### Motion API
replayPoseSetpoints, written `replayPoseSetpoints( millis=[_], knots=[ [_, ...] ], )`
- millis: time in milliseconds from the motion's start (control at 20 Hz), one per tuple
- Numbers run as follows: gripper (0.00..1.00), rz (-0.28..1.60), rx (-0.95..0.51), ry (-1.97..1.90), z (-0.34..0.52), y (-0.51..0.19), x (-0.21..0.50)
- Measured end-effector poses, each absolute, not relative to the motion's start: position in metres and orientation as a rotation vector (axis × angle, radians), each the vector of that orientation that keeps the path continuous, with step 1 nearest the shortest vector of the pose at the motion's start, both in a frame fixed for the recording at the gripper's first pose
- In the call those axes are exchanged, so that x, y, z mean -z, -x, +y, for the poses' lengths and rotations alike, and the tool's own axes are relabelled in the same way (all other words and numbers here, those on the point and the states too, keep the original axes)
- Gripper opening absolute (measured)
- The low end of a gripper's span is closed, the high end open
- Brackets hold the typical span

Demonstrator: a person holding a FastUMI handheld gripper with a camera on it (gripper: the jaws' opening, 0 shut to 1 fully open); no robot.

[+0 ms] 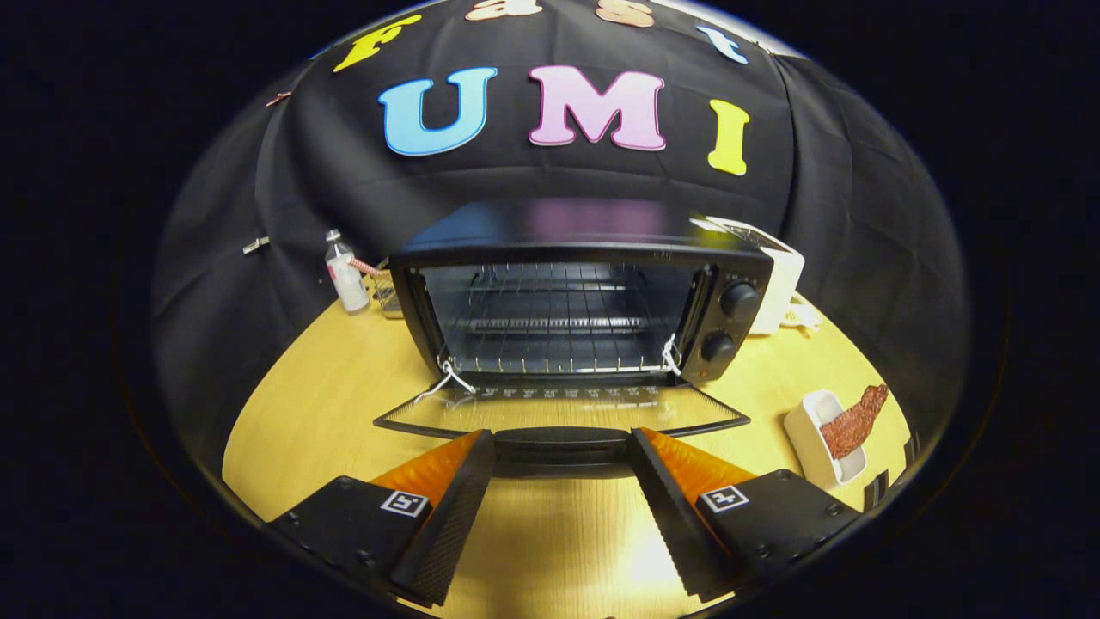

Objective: Open the toaster oven, put the food inside, and close the toaster oven door.

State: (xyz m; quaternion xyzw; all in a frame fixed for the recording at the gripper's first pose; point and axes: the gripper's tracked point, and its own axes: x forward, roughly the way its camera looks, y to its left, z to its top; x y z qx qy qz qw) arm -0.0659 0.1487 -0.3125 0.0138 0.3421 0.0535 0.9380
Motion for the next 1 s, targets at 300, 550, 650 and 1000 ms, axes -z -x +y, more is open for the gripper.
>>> replayPoseSetpoints(
  millis=[300, 550, 650, 1000],
  knots=[
    [0.98, 0.815, -0.156, 0.007, 0.145, 0.088, 0.345],
    [0.98, 0.836, -0.187, -0.009, 0.142, 0.091, 0.342],
    [0.99, 0.824, -0.225, -0.036, 0.144, 0.092, 0.330],
    [0.98, 0.741, -0.404, -0.050, 0.100, 0.093, 0.252]
  ],
)
